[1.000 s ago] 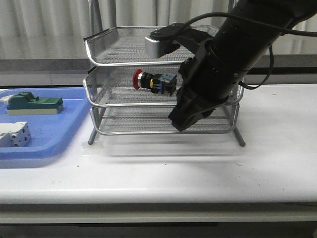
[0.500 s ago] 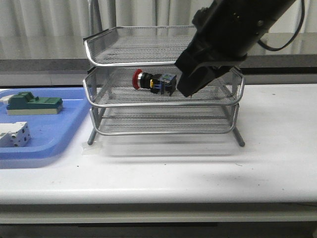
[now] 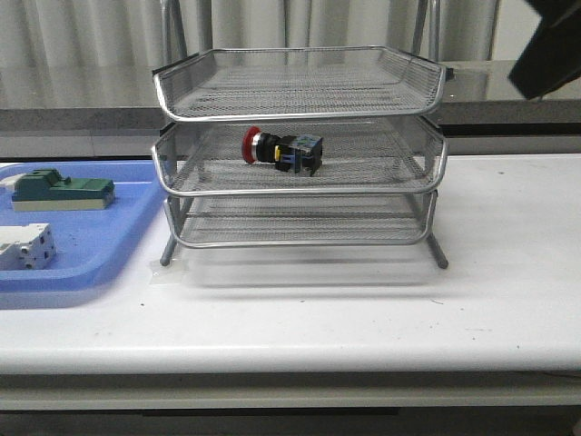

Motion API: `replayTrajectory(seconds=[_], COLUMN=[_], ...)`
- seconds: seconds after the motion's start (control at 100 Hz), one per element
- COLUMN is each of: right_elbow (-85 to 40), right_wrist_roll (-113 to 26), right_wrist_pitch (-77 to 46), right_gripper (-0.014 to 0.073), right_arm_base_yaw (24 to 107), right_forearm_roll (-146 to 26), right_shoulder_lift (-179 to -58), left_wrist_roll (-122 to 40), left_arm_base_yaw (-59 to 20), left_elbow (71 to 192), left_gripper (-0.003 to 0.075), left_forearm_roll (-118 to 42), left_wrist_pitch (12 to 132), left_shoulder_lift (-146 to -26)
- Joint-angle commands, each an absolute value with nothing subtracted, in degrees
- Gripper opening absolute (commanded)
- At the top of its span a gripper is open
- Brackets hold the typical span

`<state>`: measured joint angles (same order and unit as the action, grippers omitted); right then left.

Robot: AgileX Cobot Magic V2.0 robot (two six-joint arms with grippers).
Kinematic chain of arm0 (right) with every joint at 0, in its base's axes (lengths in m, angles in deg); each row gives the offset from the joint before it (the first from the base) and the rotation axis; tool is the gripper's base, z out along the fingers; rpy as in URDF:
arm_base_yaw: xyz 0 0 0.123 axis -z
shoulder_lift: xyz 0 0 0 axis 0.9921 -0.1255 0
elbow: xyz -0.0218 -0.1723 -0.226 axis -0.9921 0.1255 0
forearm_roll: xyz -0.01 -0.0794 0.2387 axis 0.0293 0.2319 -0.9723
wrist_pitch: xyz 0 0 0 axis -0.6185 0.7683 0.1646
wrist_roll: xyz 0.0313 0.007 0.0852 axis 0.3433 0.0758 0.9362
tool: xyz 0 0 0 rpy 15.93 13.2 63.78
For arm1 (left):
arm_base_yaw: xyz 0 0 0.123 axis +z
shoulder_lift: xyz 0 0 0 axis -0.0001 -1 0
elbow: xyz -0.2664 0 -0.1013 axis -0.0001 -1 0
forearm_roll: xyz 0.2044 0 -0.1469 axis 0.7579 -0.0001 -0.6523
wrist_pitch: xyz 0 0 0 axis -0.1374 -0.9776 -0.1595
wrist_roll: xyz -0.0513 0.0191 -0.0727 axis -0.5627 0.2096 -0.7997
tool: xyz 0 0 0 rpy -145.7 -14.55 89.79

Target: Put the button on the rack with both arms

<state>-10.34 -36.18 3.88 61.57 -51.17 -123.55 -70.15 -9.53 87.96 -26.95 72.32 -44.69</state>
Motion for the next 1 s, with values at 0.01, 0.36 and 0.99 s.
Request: replayTrajectory(seconds=[0.01, 0.36, 0.99], right_elbow=[-9.2, 2.4, 6.9], right_wrist_roll=[-32.2, -15.1, -11.0], right_wrist_pitch=[1.5, 2.7, 8.8], right_gripper=[-0.0058, -0.0058, -0.0058], right_arm_base_yaw=[62.7, 66.3, 68.9], right_forearm_roll=[-48.5, -36.6, -33.0], right_shoulder_lift=[-117.4, -98.1, -87.0], left_wrist_roll=[-70.7, -70.7, -70.7], left_arm_base_yaw=[-9.3, -9.3, -9.3], left_elbow=[89.5, 89.5, 89.5], left_gripper=[-0.002, -0.002, -0.002], left_forearm_roll=[-27.7, -27.7, -27.7], left_wrist_pitch=[76.8, 76.8, 76.8], left_shoulder_lift=[-45.1, -45.1, -45.1])
